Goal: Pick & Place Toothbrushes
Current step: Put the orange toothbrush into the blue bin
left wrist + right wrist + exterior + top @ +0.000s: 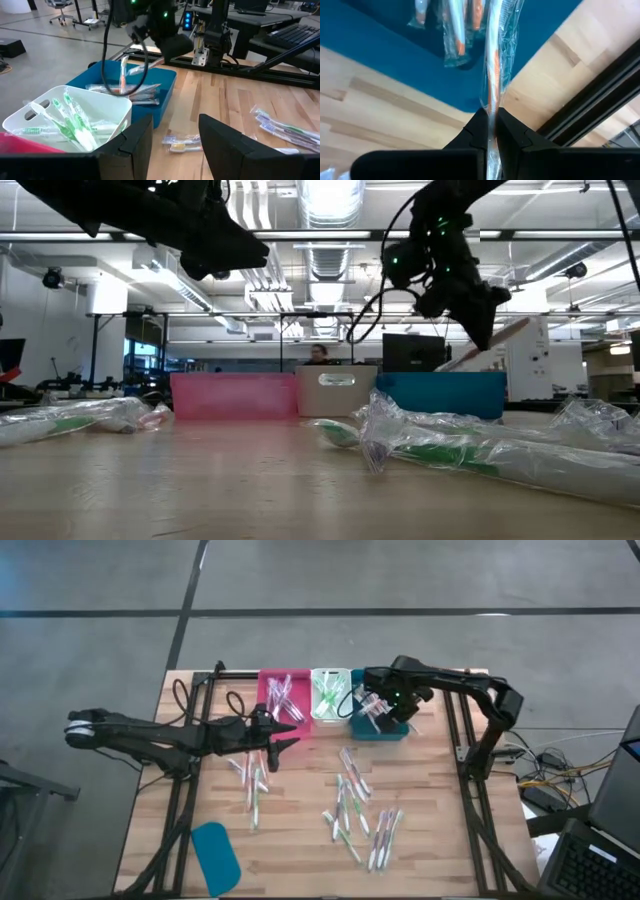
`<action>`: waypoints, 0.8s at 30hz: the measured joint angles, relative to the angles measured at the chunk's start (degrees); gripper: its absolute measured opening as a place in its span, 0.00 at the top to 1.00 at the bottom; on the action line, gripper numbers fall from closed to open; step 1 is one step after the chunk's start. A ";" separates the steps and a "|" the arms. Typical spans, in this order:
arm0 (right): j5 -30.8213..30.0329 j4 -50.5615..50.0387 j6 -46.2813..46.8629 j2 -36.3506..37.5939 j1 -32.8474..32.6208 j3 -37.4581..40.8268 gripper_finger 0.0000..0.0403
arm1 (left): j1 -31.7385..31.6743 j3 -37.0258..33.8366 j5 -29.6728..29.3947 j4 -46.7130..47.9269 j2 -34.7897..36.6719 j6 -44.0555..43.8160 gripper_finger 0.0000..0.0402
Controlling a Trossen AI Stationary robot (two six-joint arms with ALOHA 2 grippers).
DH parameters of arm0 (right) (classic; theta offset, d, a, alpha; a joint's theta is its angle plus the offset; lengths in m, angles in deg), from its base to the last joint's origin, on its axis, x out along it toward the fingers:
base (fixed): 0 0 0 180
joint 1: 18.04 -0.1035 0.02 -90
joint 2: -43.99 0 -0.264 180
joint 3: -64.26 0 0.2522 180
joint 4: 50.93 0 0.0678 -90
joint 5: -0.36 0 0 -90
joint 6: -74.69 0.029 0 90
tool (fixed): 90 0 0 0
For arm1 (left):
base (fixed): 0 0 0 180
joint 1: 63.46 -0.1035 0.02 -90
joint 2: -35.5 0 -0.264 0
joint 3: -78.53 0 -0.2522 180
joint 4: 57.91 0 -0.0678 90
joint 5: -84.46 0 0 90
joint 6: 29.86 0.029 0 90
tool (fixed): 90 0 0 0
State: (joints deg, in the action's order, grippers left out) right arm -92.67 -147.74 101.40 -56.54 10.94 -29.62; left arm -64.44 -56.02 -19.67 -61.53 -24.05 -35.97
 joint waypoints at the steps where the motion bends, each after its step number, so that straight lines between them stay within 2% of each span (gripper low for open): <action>1: 0.00 0.04 -0.20 -0.83 0.23 -0.05 0.97 | -0.02 0.00 0.00 0.02 0.00 0.00 0.59; 5: -0.93 -0.08 -0.67 -3.19 1.05 0.42 0.97 | -0.02 0.00 0.00 0.08 0.00 0.00 0.59; 10: -7.48 0.92 -0.41 -4.85 2.74 0.60 0.97 | -0.02 0.00 0.00 0.09 0.00 0.00 0.59; 19: -9.18 10.92 -4.11 -5.73 5.63 0.64 0.97 | -0.02 0.00 -0.02 0.22 0.00 0.05 0.59; 24: -9.13 8.63 -3.98 -5.38 5.53 0.64 0.97 | -0.02 0.00 -0.02 0.42 -0.02 0.07 0.59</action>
State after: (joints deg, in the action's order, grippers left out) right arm -101.80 -139.11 97.42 -61.92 16.46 -28.98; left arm -64.46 -56.02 -19.70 -61.12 -24.07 -35.90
